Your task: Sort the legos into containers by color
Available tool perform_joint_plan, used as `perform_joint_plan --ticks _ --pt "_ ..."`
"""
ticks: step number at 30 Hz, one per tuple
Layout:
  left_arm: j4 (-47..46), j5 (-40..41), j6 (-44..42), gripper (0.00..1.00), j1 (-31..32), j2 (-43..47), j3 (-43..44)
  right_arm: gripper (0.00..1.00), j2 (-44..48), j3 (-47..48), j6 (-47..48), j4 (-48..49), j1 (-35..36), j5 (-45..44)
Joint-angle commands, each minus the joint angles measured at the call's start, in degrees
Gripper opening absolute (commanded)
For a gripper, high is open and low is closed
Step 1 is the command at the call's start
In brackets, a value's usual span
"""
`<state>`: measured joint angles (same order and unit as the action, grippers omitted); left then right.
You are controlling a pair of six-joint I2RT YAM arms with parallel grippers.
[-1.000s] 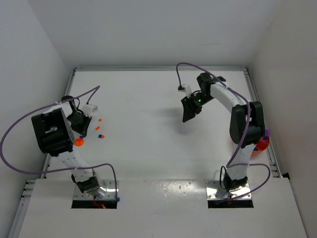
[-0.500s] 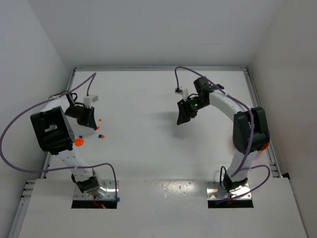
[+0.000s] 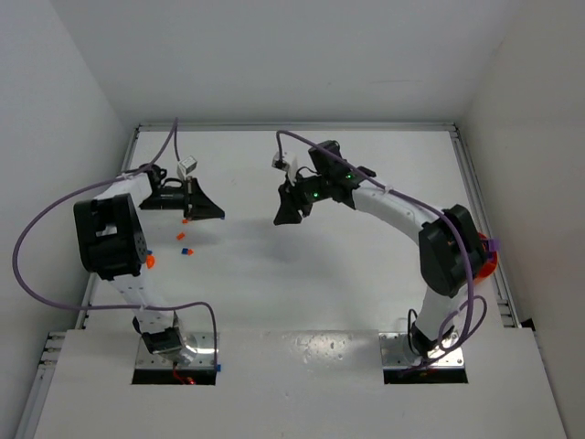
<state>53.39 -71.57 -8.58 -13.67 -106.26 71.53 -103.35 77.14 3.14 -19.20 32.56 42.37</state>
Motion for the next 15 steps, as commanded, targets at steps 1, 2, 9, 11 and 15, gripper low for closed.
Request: perform_joint_plan --ticks 1,2,9,11,15 --pt "-6.88 -5.33 11.37 0.0 1.01 5.08 -1.29 0.44 0.86 -0.76 -8.37 16.33 1.1 -3.07" --pt "-8.11 -4.46 16.0 0.0 1.02 5.62 -2.09 0.44 1.39 -1.64 -9.8 18.82 1.11 -3.08" --pt "-15.32 -2.07 29.92 0.0 1.02 11.5 -6.39 0.46 0.53 -5.44 -17.64 35.2 6.81 -4.59" --pt "-16.74 -6.55 29.41 0.0 1.02 12.04 -7.89 0.46 -1.76 -4.72 -16.15 35.72 7.69 -0.9" --pt "-16.74 -12.97 23.62 0.0 -0.03 14.14 -12.19 0.47 -2.29 -4.19 -10.62 39.15 9.8 7.44"
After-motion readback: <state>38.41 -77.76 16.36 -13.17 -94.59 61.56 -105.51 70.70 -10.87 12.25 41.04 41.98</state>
